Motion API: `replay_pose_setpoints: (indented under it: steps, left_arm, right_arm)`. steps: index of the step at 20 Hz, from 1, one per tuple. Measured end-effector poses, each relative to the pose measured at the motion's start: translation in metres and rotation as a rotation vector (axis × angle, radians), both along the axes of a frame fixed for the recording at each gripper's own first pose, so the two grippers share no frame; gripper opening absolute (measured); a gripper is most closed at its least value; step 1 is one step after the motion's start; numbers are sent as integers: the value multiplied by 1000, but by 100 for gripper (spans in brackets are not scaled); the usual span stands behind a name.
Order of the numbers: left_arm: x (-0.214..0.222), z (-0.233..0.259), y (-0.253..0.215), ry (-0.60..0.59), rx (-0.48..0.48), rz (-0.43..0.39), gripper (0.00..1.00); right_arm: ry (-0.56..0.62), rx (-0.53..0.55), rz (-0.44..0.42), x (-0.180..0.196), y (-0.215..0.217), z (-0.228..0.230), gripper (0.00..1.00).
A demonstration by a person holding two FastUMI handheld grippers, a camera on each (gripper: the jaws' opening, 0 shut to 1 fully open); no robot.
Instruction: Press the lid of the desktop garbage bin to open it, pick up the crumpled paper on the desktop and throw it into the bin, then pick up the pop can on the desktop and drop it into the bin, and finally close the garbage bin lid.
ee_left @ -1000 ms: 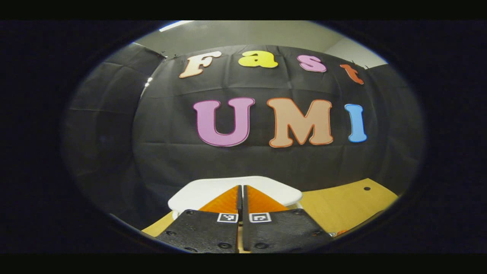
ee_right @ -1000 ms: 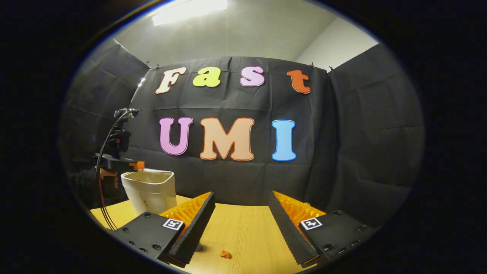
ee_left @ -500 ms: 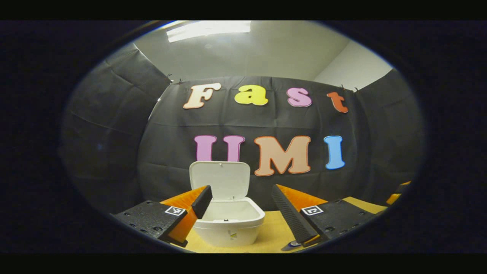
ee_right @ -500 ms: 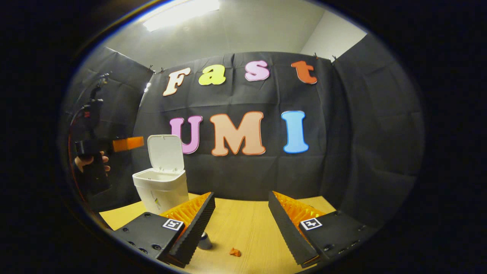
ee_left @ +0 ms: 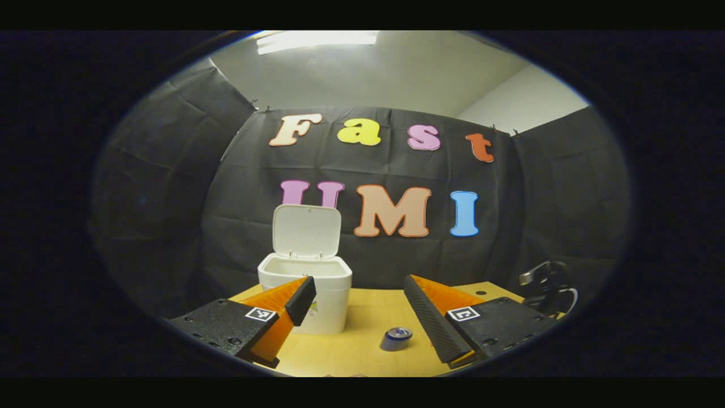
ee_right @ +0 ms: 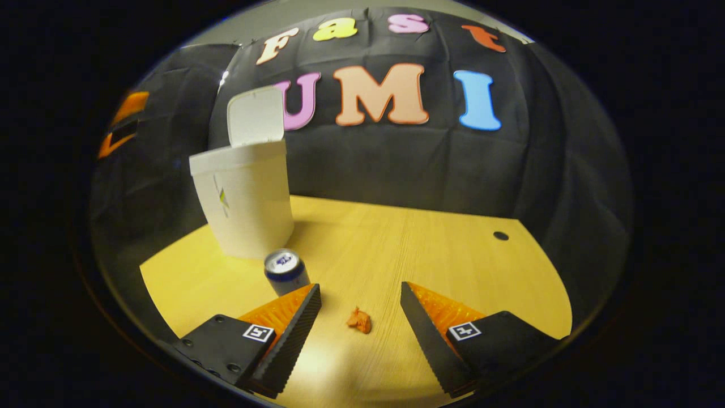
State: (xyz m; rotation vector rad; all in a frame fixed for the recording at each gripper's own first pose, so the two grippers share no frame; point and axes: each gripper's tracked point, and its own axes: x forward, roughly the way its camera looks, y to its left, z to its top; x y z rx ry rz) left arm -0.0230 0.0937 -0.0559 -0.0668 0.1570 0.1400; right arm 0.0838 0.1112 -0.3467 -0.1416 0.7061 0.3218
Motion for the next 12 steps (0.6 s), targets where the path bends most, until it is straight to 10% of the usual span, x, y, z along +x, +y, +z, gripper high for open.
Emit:
replay_pose_setpoints:
  steps: [6, 12]
  left_arm:
    - [-21, -4, 17, 58, 67, 51, 94]
    - [-24, -6, 26, 83, 86, 65, 94]
  right_arm:
    - [186, -115, 45, 4, 8, -75, 91]
    - [208, -130, 47, 12, 2, -92, 52]
